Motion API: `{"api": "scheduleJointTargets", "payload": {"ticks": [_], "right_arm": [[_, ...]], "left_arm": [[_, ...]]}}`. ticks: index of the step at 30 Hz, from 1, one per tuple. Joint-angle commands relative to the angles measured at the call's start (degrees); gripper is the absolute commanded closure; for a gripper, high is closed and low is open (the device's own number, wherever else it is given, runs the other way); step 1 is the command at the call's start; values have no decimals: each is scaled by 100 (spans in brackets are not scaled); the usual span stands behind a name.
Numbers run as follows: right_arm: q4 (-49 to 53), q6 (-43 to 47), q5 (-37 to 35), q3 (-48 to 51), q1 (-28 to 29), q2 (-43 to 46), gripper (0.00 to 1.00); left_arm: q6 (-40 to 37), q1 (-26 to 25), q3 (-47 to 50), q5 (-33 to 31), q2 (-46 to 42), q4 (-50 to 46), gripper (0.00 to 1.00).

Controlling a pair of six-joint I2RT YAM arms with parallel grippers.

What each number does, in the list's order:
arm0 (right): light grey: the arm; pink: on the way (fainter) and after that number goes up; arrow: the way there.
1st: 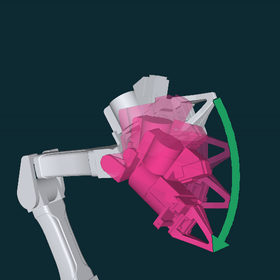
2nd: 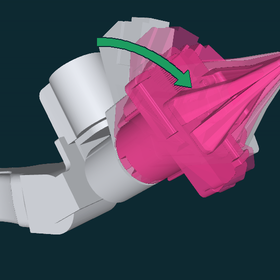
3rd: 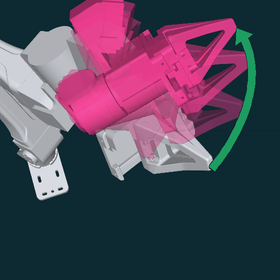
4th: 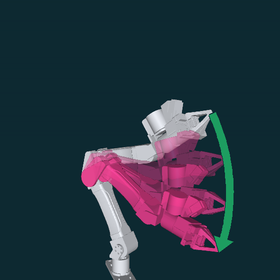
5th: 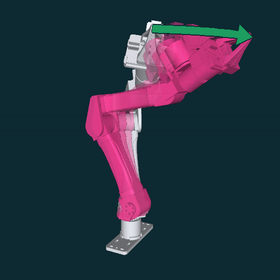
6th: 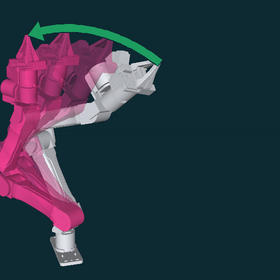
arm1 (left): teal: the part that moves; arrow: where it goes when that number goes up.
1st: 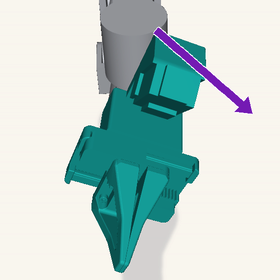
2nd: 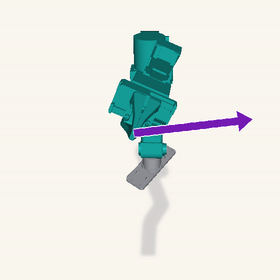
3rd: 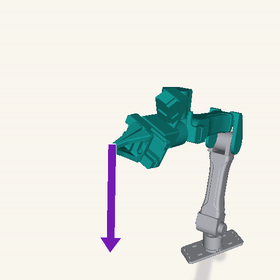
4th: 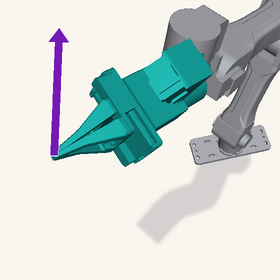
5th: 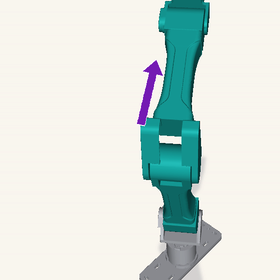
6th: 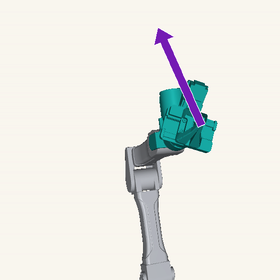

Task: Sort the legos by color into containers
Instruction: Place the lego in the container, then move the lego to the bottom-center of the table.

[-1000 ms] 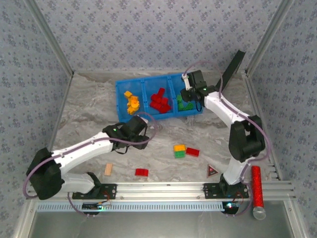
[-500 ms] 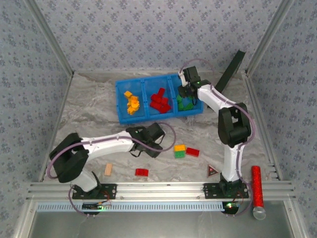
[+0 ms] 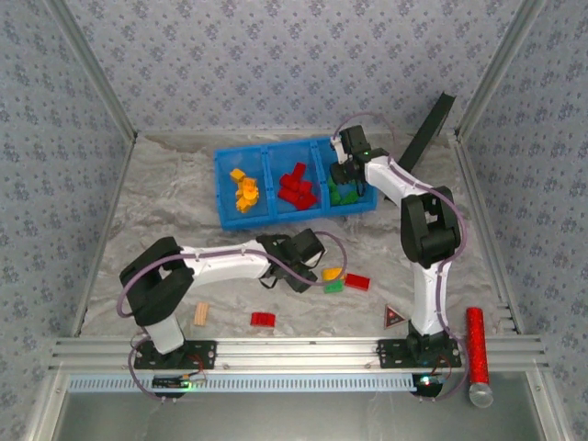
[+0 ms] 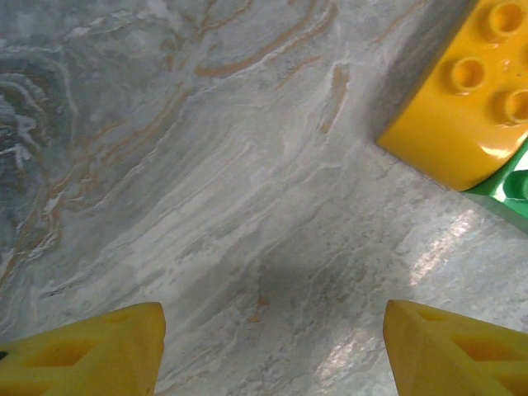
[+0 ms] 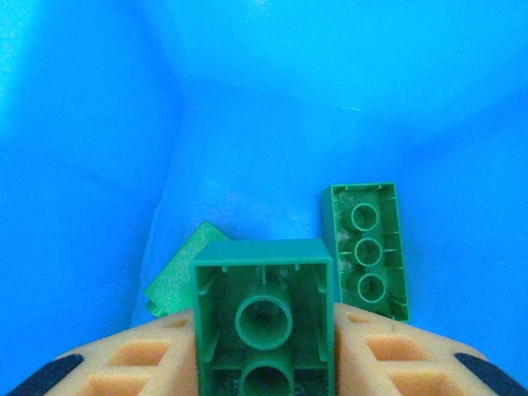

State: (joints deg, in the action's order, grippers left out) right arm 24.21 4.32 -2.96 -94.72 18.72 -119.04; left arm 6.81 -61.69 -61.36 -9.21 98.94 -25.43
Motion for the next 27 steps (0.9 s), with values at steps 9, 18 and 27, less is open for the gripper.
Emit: {"api": "scheduleJointTargets", "payload": {"ticks": [9, 18, 27], "right_arm": [[105, -1, 262, -26, -87, 321, 44], [167, 1, 296, 117, -206, 707, 36], [230, -19, 397, 418, -362, 1134, 31]], "left_arm": [[-272, -158, -388, 222, 297, -4, 29], [-302, -238, -604, 259, 662, 112, 29], [-434, -352, -971, 510, 1021, 205, 29]]}}
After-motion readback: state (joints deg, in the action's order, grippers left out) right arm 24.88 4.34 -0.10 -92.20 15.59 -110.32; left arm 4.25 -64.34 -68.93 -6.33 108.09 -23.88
